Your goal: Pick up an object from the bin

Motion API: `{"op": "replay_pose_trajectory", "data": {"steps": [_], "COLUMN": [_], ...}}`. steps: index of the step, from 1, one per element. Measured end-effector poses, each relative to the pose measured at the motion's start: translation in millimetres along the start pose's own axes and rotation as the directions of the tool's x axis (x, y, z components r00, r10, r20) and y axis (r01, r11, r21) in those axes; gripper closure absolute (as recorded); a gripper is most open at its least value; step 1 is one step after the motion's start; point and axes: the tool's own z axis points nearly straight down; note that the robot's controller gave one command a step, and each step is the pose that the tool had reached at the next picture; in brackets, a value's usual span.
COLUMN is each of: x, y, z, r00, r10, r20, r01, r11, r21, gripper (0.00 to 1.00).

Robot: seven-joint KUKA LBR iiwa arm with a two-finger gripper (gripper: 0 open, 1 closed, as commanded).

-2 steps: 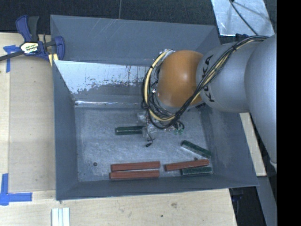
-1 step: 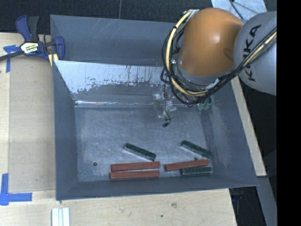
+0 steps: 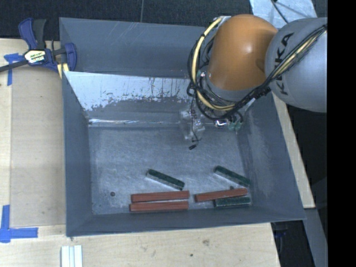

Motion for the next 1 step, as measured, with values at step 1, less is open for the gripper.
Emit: {"op": "replay_pose_trajectory", "data": {"steps": [1], "x": [40.6], "y": [26.8], "z": [43.1], "r00": [0.988], "r10": [0.152], "r20": [-0.003], "r01": [-0.152], "r11": [0.988], "r21": [0.000], "gripper": [1.00]}}
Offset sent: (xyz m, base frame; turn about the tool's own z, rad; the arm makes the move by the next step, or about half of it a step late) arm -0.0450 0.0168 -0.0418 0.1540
